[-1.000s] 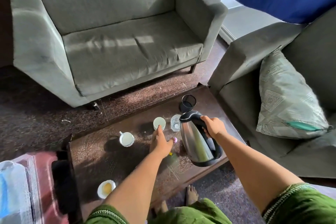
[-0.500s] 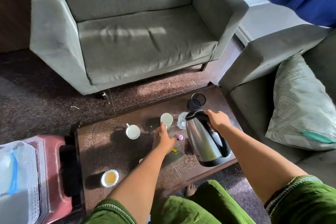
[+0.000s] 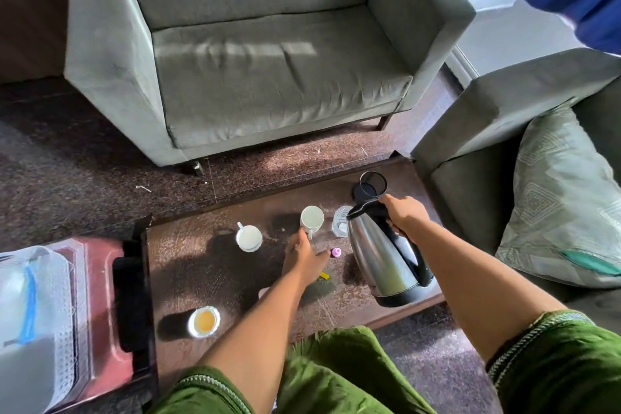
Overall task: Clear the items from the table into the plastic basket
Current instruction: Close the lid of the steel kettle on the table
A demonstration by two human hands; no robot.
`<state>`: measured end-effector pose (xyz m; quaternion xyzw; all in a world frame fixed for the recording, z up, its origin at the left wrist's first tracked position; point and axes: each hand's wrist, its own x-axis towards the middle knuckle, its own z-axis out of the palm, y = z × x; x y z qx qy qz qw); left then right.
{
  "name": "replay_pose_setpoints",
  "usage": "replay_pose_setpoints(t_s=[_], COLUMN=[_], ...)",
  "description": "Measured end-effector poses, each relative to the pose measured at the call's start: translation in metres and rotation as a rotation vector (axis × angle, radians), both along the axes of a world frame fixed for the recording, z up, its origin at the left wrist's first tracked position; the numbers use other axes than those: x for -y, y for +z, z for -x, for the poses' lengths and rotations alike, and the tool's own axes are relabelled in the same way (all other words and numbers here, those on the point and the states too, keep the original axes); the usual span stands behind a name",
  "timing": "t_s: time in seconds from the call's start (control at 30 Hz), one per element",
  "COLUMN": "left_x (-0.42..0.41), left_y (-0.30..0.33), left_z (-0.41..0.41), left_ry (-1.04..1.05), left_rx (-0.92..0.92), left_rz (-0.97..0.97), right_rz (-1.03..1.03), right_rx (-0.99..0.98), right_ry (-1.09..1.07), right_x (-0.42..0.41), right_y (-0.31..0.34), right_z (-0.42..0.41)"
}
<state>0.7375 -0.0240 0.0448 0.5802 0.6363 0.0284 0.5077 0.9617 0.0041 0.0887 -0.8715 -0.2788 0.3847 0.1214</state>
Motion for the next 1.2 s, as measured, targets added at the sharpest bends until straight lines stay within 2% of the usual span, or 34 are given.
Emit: replay_pose_setpoints(t_s=[0.37,0.8,1.2], left_x=[-0.001,-0.007,-0.01], left_y=[0.006,0.008,-0.002], left_z=[0.002,-0.005,-0.008], left_ry=[0.015,-0.03,-0.019], left_rx=[0.017,-0.07,-0.077], left_rz=[-0.002,0.012,0.014], right_rz=[-0.004,0.017,0.001], right_rx=[0.006,0.029,0.04], right_ry=[-0.011,0.002,0.008], right_x=[0.001,0.004,0.005], right_y=[0.004,0.005,0.007], right_z=[0.006,0.001,-0.001])
